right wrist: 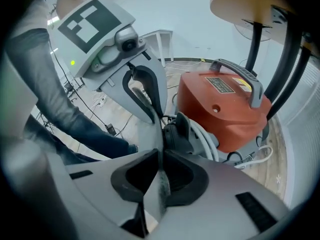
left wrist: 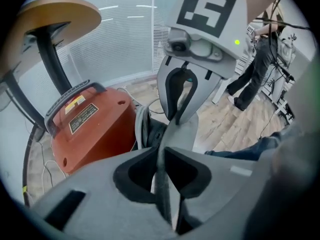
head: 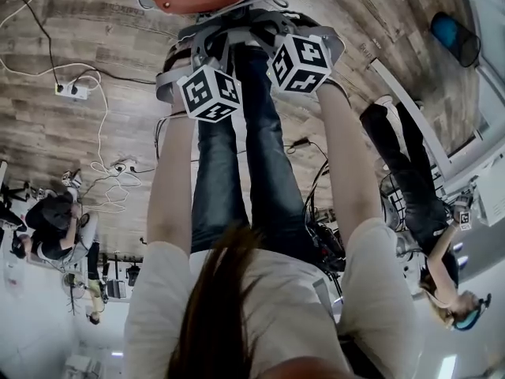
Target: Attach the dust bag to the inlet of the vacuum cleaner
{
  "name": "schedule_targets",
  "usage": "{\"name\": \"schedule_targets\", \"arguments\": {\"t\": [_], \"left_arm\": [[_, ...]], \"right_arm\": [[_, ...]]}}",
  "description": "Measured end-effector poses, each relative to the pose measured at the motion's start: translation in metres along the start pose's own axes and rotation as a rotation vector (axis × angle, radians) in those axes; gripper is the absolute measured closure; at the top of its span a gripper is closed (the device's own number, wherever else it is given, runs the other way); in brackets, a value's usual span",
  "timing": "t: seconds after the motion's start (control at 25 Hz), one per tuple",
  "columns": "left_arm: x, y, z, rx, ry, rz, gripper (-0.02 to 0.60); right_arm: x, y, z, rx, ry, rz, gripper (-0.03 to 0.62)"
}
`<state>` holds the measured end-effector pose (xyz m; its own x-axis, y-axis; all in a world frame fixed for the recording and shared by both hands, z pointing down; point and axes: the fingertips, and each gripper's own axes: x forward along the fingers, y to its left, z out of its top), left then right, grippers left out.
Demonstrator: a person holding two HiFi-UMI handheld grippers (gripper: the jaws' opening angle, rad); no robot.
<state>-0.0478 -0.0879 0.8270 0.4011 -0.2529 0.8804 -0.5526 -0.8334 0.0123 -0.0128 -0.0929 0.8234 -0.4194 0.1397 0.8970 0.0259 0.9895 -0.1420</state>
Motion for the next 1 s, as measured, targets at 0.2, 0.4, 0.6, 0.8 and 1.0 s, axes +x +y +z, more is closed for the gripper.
{"name": "schedule_targets", "arguments": {"t": [0.2, 0.4, 0.6, 0.8, 1.0], "left_arm": [[0.002, 0.0, 0.001, -0.009, 0.003, 0.024, 0.52], [0.003, 0.002, 0.0, -0.04, 0.017, 0.03, 0.518], [0.003, 0.001, -0.003, -0.102, 0.044, 0.029, 0.518], [0.006, -0.003, -0.009, -0.211, 0.09, -0.019, 0.472], [0.002, -0.006, -0.01, -0.259, 0.101, -0.047, 0.422]], "right_arm": [[-0.001, 0.0, -0.001, 0.054, -0.015, -0.05, 0.545], [0.0, -0.002, -0.002, 0.117, -0.001, -0.139, 0.534], [0.003, -0.002, -0.001, 0.184, 0.049, -0.183, 0.517], [0.005, -0.002, -0.007, 0.332, 0.09, -0.18, 0.463], [0.002, 0.0, -0.009, 0.409, 0.092, -0.208, 0.418]]}}
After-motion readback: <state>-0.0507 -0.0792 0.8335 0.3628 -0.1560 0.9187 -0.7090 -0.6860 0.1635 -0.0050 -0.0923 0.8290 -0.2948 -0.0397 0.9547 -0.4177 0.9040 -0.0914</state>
